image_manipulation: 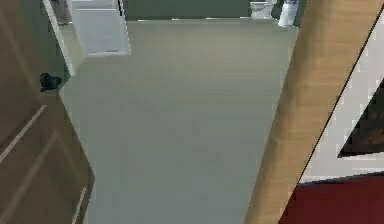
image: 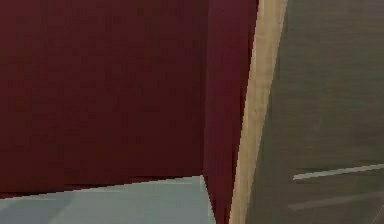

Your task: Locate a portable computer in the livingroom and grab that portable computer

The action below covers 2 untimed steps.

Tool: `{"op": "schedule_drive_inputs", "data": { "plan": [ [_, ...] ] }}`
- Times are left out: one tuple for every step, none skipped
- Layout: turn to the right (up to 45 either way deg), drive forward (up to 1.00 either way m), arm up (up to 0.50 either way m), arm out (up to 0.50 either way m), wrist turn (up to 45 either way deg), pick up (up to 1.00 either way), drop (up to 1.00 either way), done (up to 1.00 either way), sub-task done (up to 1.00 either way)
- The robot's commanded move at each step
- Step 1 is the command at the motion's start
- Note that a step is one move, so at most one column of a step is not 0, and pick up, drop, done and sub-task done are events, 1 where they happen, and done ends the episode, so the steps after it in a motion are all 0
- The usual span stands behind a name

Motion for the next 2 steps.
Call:
{"op": "schedule_drive_inputs", "data": {
  "plan": [
    [45.0,0.0,0.0,0.0,0.0,0.0,0.0,0.0,0.0],
    [18.0,0.0,0.0,0.0,0.0,0.0,0.0,0.0,0.0]
  ]
}}
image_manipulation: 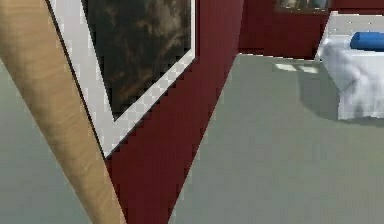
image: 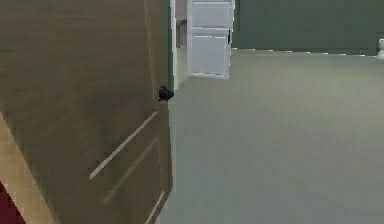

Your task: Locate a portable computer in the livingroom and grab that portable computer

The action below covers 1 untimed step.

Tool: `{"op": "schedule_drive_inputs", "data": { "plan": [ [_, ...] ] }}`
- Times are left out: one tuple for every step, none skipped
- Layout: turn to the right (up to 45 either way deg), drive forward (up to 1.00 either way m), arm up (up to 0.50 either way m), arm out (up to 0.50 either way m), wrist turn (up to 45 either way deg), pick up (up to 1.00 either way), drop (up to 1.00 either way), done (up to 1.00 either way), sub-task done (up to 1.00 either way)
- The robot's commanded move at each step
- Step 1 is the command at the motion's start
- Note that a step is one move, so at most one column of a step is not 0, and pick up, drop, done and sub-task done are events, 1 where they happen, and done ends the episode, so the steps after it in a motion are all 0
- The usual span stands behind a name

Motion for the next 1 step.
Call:
{"op": "schedule_drive_inputs", "data": {
  "plan": [
    [0.0,0.1,0.0,0.0,0.0,0.0,0.0,0.0,0.0]
  ]
}}
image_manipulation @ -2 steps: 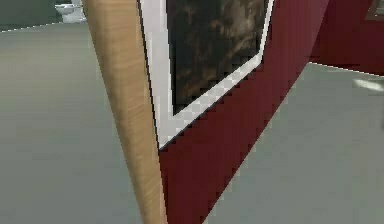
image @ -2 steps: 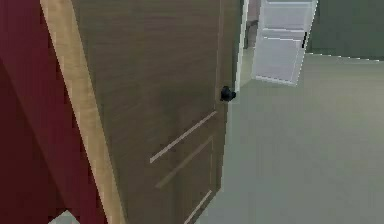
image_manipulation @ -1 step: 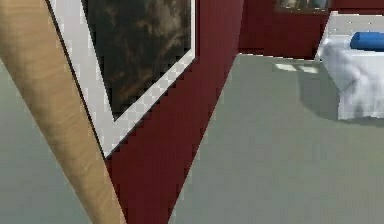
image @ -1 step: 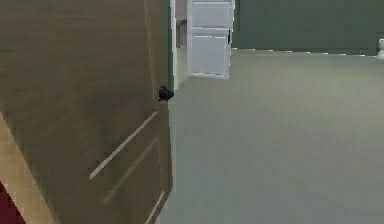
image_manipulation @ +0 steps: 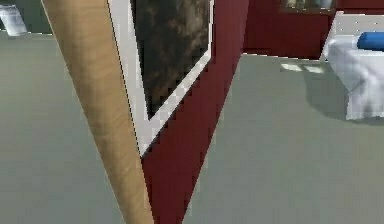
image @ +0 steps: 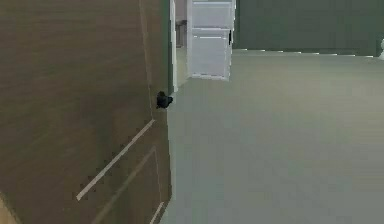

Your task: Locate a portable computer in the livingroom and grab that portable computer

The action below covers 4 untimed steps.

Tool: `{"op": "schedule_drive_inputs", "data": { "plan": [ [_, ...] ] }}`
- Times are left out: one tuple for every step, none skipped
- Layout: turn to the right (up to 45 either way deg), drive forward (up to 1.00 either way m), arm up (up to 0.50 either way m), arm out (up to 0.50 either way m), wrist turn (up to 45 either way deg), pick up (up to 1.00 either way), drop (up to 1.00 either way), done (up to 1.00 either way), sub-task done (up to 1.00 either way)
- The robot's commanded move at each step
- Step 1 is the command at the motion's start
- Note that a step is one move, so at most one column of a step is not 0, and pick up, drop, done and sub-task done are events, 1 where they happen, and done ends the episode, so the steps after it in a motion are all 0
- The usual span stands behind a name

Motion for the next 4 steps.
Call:
{"op": "schedule_drive_inputs", "data": {
  "plan": [
    [12.0,0.0,0.0,0.0,0.0,0.0,0.0,0.0,0.0],
    [0.0,1.0,0.0,0.0,0.0,0.0,0.0,0.0,0.0],
    [0.0,0.25,0.0,0.0,0.0,0.0,0.0,0.0,0.0],
    [-12.0,0.0,0.0,0.0,0.0,0.0,0.0,0.0,0.0]
  ]
}}
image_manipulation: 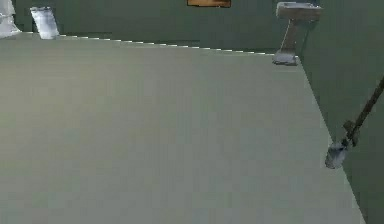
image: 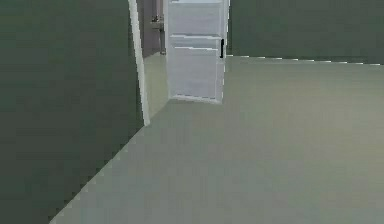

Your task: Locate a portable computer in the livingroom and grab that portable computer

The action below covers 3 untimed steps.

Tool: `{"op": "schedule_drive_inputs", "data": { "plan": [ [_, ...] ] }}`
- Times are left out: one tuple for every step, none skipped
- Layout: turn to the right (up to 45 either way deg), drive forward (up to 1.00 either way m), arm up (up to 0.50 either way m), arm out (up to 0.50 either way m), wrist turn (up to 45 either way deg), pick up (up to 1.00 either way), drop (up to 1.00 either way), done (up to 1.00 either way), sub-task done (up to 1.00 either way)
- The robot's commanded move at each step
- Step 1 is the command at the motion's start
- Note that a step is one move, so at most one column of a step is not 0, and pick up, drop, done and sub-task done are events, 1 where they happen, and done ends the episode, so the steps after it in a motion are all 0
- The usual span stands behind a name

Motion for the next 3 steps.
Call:
{"op": "schedule_drive_inputs", "data": {
  "plan": [
    [0.0,1.0,0.0,0.0,0.0,0.0,0.0,0.0,0.0],
    [0.0,1.0,0.0,0.0,0.0,0.0,0.0,0.0,0.0],
    [0.0,0.65,0.0,0.0,0.0,0.0,0.0,0.0,0.0]
  ]
}}
